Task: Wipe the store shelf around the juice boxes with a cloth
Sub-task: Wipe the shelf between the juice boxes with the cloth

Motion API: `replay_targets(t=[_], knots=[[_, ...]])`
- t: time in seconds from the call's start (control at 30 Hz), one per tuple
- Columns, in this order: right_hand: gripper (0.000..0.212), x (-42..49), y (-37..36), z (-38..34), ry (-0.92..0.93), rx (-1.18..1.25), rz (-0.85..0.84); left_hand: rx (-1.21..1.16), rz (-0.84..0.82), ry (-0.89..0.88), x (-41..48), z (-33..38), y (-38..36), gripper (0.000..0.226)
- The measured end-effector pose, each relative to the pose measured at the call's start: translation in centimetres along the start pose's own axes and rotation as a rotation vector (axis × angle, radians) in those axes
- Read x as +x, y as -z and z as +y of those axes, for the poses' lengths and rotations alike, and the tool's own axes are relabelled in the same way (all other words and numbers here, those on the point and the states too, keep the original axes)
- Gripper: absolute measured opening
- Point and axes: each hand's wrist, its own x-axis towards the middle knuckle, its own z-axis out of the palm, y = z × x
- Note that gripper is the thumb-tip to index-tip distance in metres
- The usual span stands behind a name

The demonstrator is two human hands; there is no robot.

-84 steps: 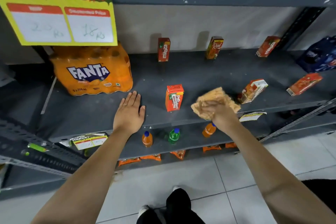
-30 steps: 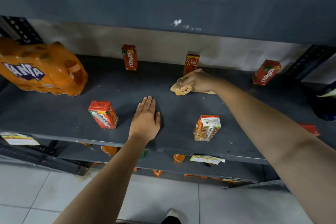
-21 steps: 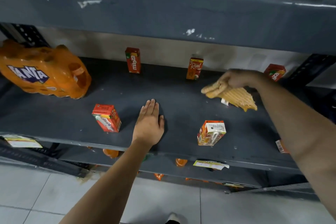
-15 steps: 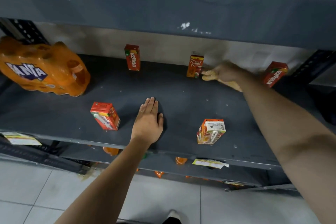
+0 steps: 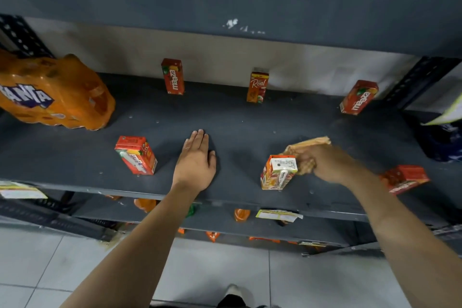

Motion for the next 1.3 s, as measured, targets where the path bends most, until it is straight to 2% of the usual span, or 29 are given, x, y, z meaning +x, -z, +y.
replay_targets(t=[0.03,0.1,0.17,0.27,0.33,0.47,0.57,0.7,0.8,0.87,0.97,1.1,1.2,1.27,1.3], knots=[[0.035,-0.4,1.9,-1.1,0.007,0.133,-0.044,-0.007,0.001,-0.004,0.0,0.0,0.0,0.055],[0.028,0.7,4.5,-1.8,0.089,0.26,0.027,-0.019,0.005,-0.004,0.0,0.0,0.1,0.055],[0.034,4.2,4.7,-1.2,0.127,0.155,0.142,-0.019,0.009,-0.004,0.0,-0.1,0.1,0.055],[0.058,7.6,1.9,-1.0,0.072,-0.165,0.094,-0.012,0.007,-0.006,0.0,-0.2,0.0,0.055],[0.066,7.3,0.1,-0.8,0.007,-0.187,0.053,-0.008,0.003,-0.01,0.0,-0.1,0.0,0.055],[0.07,3.4,-2.1,-0.5,-0.002,-0.185,0.06,0.001,-0.002,-0.004,0.1,-0.2,0.1,0.055],[0.07,-1.7,-3.7,-0.1,-0.097,-0.172,0.096,0.0,-0.007,-0.015,-0.1,-0.2,0.1,0.054],[0.078,-9.5,-5.5,-1.1,-0.075,-0.048,0.126,-0.003,-0.004,-0.028,-0.1,-0.2,0.0,0.054],[0.066,-14.0,-6.9,-2.5,-0.016,-0.009,0.061,-0.005,-0.01,-0.027,-0.1,-0.1,-0.1,0.054],[0.057,-15.5,-5.5,-3.4,-0.024,0.122,0.015,-0.007,-0.011,-0.034,-0.2,-0.2,0.0,0.054],[0.053,-14.3,-0.7,-4.0,-0.072,0.173,0.168,0.011,-0.025,-0.038,-0.2,-0.3,0.1,0.055],[0.052,-6.3,2.6,-1.4,-0.273,0.144,0.361,0.017,-0.037,-0.038,-0.3,-0.2,0.2,0.055],[0.054,-1.4,1.1,0.0,-0.33,0.052,0.256,0.02,-0.036,-0.042,-0.3,-0.3,0.2,0.055],[0.048,-0.3,-1.1,0.0,-0.35,-0.008,0.197,0.024,-0.037,-0.046,-0.3,-0.3,0.2,0.055],[0.042,-0.8,-2.1,-0.7,-0.364,-0.04,0.221,0.025,-0.039,-0.048,-0.3,-0.3,0.2,0.055]])
